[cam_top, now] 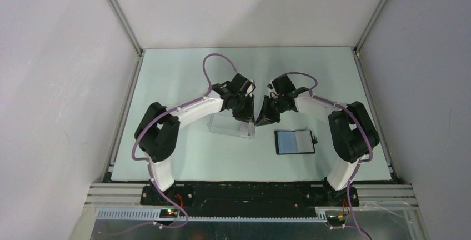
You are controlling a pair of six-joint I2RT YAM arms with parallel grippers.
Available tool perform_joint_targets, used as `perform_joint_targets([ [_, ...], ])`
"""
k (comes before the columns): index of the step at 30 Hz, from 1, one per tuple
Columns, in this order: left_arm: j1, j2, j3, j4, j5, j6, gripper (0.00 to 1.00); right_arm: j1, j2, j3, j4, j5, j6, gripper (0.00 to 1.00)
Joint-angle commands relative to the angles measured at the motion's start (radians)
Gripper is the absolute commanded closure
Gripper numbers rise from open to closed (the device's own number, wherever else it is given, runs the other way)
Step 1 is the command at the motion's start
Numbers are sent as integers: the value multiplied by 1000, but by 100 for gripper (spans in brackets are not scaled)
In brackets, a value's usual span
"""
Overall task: Put the credit cards into the card holder
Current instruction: Pick up the credit card from the storage box.
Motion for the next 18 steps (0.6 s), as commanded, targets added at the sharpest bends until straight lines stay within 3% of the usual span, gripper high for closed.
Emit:
perform_joint_targets([
  [1, -1, -15, -32, 69, 40, -18, 69, 14, 15, 35, 14, -41, -14, 95],
  [18, 82, -23, -121, 156, 117, -42, 72, 15, 12, 35, 14, -42, -16, 95],
])
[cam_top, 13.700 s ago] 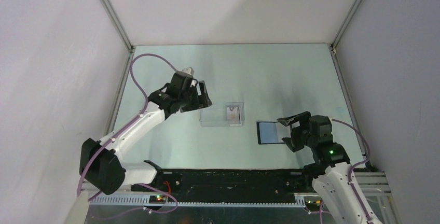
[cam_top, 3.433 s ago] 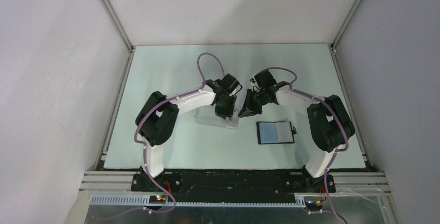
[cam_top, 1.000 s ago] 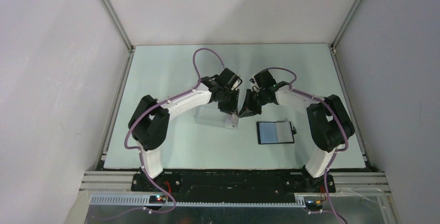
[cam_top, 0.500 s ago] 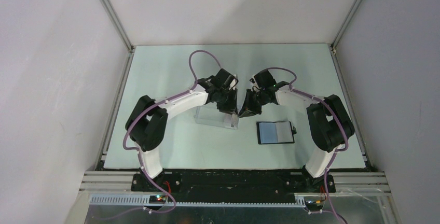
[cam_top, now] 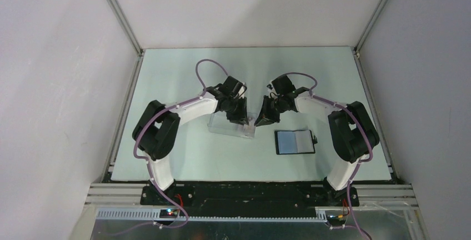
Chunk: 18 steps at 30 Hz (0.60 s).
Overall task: Put the credit cards into the card holder
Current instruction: Pick up the credit card from the storage box.
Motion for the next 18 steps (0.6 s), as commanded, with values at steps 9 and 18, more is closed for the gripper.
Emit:
perform_joint_targets([
  [9, 38, -13, -54, 138, 132, -26, 81, 13, 10, 35, 14, -37, -14, 95],
  [18, 41, -28, -97, 230, 253, -41, 78, 12, 0, 35, 13, -34, -14, 95],
])
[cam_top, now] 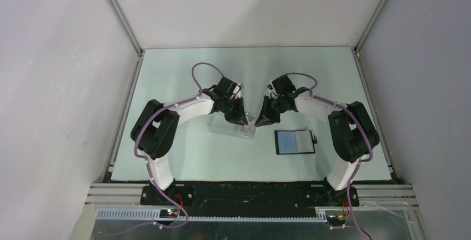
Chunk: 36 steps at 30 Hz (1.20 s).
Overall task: Put the credit cards into the card holder
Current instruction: Pick up the credit card from the storage box.
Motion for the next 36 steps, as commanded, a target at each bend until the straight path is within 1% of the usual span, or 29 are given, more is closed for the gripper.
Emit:
perform_joint_targets([
  [1, -20, -31, -17, 140, 148, -31, 78, 12, -1, 35, 21, -28, -13, 95],
  [4, -20, -44, -27, 164, 176, -32, 74, 10, -5, 35, 22, -29, -10, 95],
  [8, -20, -52, -41, 177, 196, -30, 72, 11, -7, 37, 25, -30, -8, 94],
  [13, -22, -59, -73, 210, 219, -43, 73, 10, -3, 35, 25, -31, -6, 94],
  [17, -21, -59, -110, 307, 268, -87, 75, 11, -3, 35, 27, -33, -5, 95],
  [19, -21, -54, -115, 315, 253, -88, 75, 11, -2, 35, 27, -33, -4, 95],
  [22, -20, -47, -120, 304, 227, -84, 72, 10, -1, 35, 25, -33, -6, 95],
  [27, -16, -41, -124, 286, 187, -83, 65, 11, 0, 36, 22, -34, -9, 95],
  [33, -3, -42, -134, 284, 147, -112, 64, 9, -1, 35, 23, -36, -10, 94],
  [36, 8, -42, -136, 295, 159, -123, 64, 8, 0, 35, 24, -36, -11, 95],
])
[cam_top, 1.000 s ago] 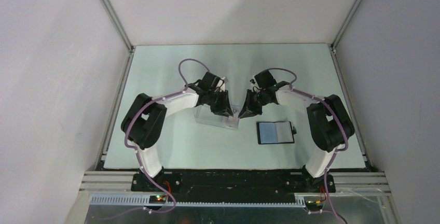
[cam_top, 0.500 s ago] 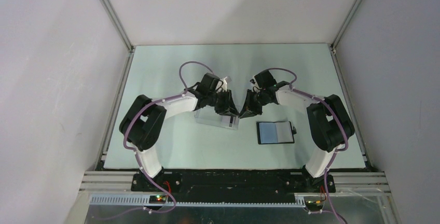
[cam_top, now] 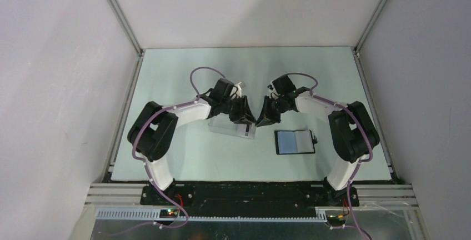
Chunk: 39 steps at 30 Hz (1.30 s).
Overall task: Put the credit cards into the card holder
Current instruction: Pick up the credit card from the storage box.
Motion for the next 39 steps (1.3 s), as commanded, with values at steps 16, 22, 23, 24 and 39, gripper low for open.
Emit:
perform_joint_targets([
  [16, 24, -8, -23, -19, -55, 15, 59, 9, -2, 35, 41, -43, -10, 94],
  [22, 23, 7, -20, -48, -83, 34, 63, 6, -3, 35, 38, -43, -11, 94],
  [23, 22, 8, -19, -50, -85, 36, 64, 5, -3, 36, 37, -43, -13, 94],
  [24, 21, 11, -18, -52, -87, 38, 64, 6, -4, 35, 36, -43, -14, 94],
  [39, -36, 49, 74, -124, -101, 73, 86, 4, -14, 36, 40, -47, -10, 93],
])
